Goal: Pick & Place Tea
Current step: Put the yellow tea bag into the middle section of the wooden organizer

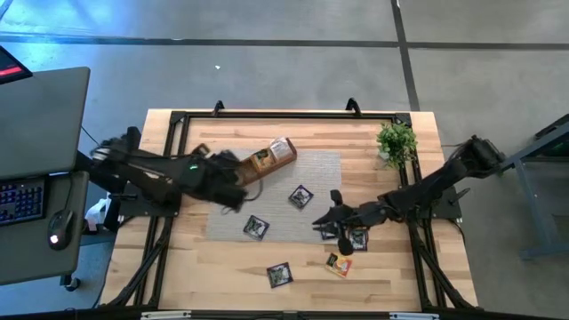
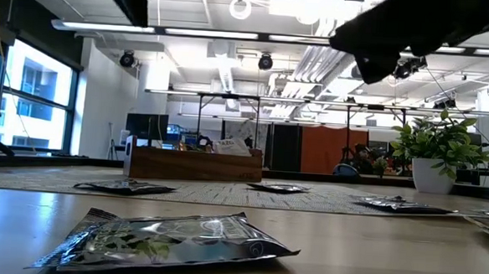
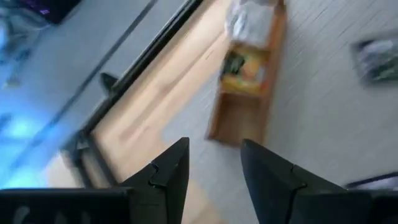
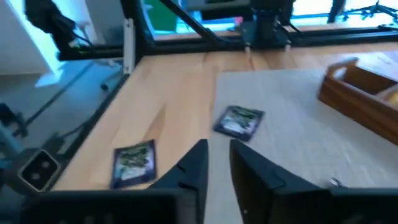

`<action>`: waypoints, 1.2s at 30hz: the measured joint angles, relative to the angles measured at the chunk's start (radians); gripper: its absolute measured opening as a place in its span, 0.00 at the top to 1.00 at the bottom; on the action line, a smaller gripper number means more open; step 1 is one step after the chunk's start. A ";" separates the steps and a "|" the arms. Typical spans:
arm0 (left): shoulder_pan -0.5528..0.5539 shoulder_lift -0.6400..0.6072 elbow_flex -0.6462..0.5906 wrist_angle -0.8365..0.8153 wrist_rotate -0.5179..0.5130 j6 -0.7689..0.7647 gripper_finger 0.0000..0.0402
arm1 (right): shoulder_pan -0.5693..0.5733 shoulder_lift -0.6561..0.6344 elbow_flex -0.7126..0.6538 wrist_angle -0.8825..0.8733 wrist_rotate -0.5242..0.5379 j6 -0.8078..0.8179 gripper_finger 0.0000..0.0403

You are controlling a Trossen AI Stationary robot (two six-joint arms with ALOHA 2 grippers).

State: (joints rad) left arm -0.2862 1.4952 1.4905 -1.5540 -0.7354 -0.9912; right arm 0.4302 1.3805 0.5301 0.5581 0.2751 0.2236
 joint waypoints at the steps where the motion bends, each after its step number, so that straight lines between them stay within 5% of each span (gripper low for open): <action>1: -0.012 -0.023 -0.035 -0.012 -0.002 -0.051 0.64 | 0.004 0.019 0.003 0.021 -0.003 -0.003 0.81; 9: -0.165 -0.193 -0.430 0.149 0.039 -0.337 0.64 | 0.011 0.216 0.185 -0.067 -0.212 -0.105 0.63; 15: -0.193 -0.214 -0.632 0.285 0.123 -0.434 0.64 | 0.033 0.282 0.389 -0.483 -0.415 -0.231 0.62; 22: -0.199 -0.218 -0.697 0.430 0.145 -0.415 0.64 | 0.041 0.322 0.446 -0.818 -0.439 -0.086 0.64; 36: -0.198 -0.216 -0.685 0.462 0.116 -0.318 0.64 | 0.007 0.415 0.375 -0.823 -0.449 -0.156 0.67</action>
State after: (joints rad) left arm -0.4847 1.2797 0.8055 -1.0924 -0.6197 -1.3094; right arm 0.4370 1.7960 0.9051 -0.2654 -0.1739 0.0672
